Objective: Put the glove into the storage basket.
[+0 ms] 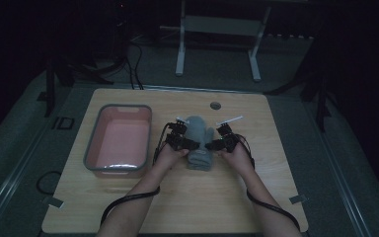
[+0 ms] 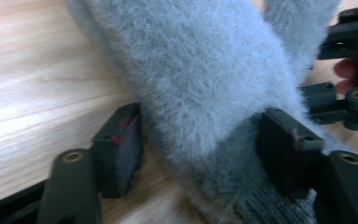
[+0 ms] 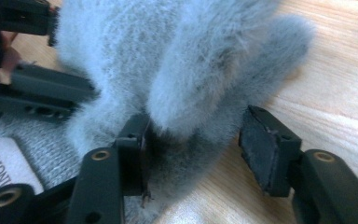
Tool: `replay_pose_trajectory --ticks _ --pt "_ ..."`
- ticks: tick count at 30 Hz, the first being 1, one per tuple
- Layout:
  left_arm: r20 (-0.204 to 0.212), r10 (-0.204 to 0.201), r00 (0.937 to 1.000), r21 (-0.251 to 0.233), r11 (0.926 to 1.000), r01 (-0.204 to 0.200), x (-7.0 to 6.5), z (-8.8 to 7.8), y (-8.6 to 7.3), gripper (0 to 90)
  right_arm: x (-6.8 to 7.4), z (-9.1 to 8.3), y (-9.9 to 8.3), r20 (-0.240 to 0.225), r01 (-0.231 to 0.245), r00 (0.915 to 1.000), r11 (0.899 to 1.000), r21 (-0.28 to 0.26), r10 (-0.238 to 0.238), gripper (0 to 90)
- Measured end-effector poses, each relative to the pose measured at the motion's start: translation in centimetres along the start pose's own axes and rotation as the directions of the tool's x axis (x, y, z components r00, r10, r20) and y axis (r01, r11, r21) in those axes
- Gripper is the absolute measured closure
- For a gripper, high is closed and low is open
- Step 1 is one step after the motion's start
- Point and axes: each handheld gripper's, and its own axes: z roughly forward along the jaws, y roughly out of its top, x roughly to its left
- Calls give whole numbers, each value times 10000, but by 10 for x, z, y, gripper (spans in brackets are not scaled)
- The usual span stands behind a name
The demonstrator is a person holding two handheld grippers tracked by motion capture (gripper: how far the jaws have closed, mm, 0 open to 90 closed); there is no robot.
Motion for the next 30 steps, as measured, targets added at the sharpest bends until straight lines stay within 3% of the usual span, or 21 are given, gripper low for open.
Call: replay_pose_trajectory --ticks 4,7,9,11,20,25,30 --pt "353 145 9993 146 9998 -151 1 2 2 544 3 2 -1 -274 50 9996 10000 -17 -50 650" --pt "678 8 9977 49 10000 -11 3 4 1 649 8 2 -3 -99 335 9994 9993 -151 -336 723" --pt "679 44 9977 -18 10000 -43 3 4 0 706 12 2 -3 180 668 9976 9975 -249 -663 752" --pt "610 48 9981 -113 9999 -41 2 3 0 741 15 1 -5 352 659 9973 9971 -379 -645 772" --pt "769 201 9968 -347 9992 -174 -3 -7 3 788 25 -6 -6 857 973 9921 9928 -704 -912 807" --pt "771 647 9949 -362 9974 -621 -10 -19 7 789 31 -15 -3 954 1071 9904 9912 -776 -995 815" --pt "873 1049 9906 -522 9936 -1006 -16 -38 14 790 39 -29 1 846 1068 9917 9868 -1218 -969 818"
